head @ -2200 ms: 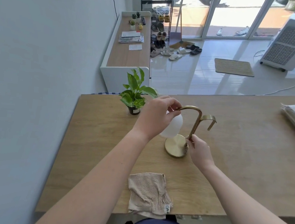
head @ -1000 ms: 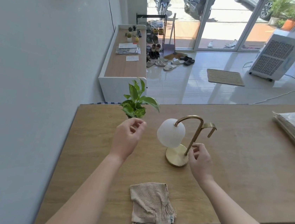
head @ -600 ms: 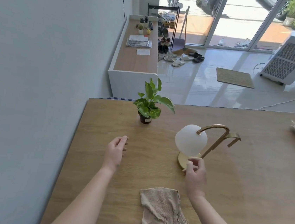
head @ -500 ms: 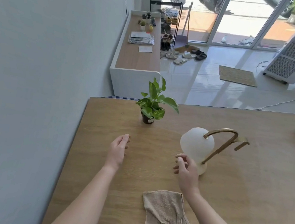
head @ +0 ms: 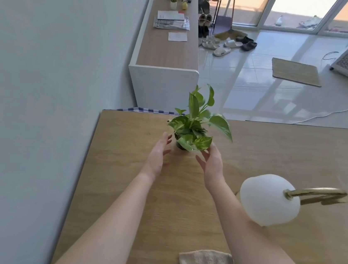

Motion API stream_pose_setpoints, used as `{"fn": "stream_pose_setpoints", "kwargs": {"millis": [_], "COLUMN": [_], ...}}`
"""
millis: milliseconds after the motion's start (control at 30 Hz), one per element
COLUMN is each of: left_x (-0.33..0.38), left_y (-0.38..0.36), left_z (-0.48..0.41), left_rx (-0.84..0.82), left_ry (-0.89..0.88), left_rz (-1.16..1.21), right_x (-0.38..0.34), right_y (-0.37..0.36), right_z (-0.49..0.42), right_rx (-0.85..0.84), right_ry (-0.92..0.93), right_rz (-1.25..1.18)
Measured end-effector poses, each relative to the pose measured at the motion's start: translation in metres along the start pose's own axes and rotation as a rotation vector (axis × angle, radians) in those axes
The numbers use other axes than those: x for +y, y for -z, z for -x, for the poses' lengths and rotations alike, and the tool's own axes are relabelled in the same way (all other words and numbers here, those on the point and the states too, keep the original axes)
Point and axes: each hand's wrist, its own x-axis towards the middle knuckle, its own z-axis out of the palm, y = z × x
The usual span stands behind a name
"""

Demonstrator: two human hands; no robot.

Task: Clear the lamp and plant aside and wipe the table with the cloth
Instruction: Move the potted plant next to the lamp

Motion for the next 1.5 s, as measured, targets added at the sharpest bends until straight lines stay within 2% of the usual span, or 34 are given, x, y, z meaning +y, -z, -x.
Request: {"fn": "stream_pose_setpoints", "kwargs": {"millis": [233, 533, 933, 1500], "left_x": [-0.003, -0.001, -0.001, -0.025], "left_y": [-0.006, -0.008, 0.007, -0.002], "left_z": [-0.007, -0.006, 0.061, 0.150], "left_rx": [-0.044, -0.063, -0.058, -0.078], "left_ry": [-0.016, 0.019, 0.043, 0.040], "left_rz": [0.002, 0.099, 0.183, 0.157], "right_x": [0.011, 0.006, 0.001, 0.009], "right_y": [0.000, 0.004, 0.032, 0.062], "right_z": [-0.019, -0.023, 0.035, 0.118], "right_rx": [-0.009, -0.110, -0.302, -0.322], "right_ry": [-0.041, -0.086, -0.172, -0.189], "right_rz": [-0.044, -0.099, 0.043, 0.083]}}
